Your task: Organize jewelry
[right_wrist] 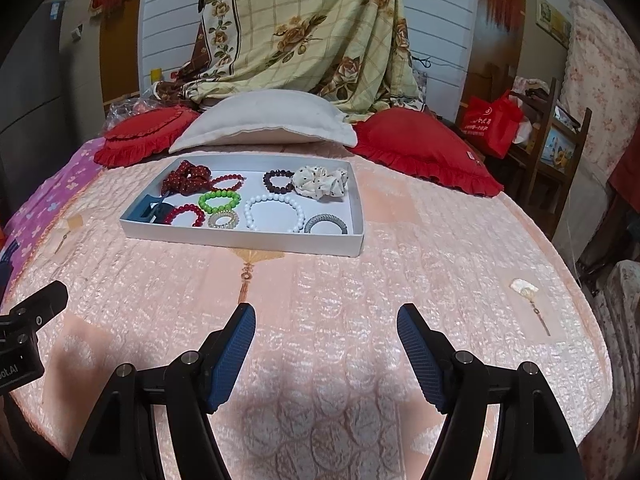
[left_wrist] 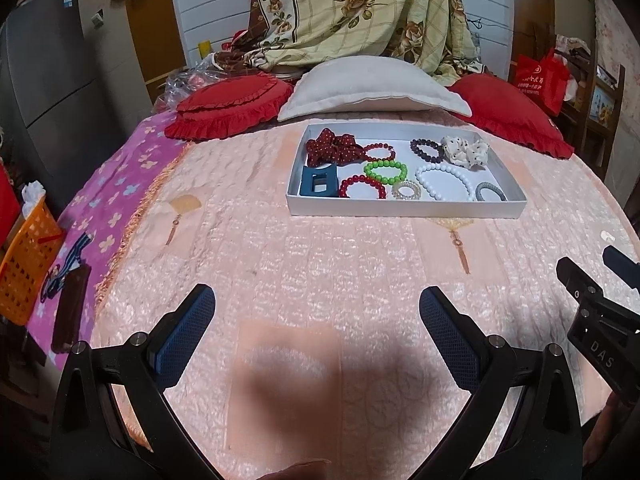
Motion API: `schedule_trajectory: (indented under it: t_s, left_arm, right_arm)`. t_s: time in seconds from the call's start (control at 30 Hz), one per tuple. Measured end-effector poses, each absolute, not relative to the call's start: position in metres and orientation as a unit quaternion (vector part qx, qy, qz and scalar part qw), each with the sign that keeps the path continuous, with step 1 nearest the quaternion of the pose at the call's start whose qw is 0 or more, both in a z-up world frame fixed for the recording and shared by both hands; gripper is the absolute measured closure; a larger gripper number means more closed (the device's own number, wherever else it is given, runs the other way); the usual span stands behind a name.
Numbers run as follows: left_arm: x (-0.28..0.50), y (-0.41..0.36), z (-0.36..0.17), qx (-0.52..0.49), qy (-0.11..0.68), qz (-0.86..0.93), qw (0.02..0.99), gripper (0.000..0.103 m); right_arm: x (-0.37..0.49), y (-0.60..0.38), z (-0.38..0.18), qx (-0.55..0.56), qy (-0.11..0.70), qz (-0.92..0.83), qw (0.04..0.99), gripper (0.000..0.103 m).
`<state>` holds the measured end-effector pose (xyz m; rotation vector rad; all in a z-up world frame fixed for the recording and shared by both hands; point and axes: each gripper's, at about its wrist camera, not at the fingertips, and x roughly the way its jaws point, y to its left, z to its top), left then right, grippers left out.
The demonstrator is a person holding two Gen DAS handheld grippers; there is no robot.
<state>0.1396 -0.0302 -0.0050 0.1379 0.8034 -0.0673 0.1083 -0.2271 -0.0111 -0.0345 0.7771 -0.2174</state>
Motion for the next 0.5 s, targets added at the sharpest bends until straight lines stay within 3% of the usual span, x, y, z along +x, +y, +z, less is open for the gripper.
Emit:
schedule_trajectory:
  t_s: [0.5]
  left_arm:
    - [0.187, -0.034, -0.023, 0.065, 0.411, -0.020, 0.909, 0.001]
  right_arm:
    - [0.153, -0.219, -0.022, -0.020, 0.385, -0.085, 0.919, 0.032]
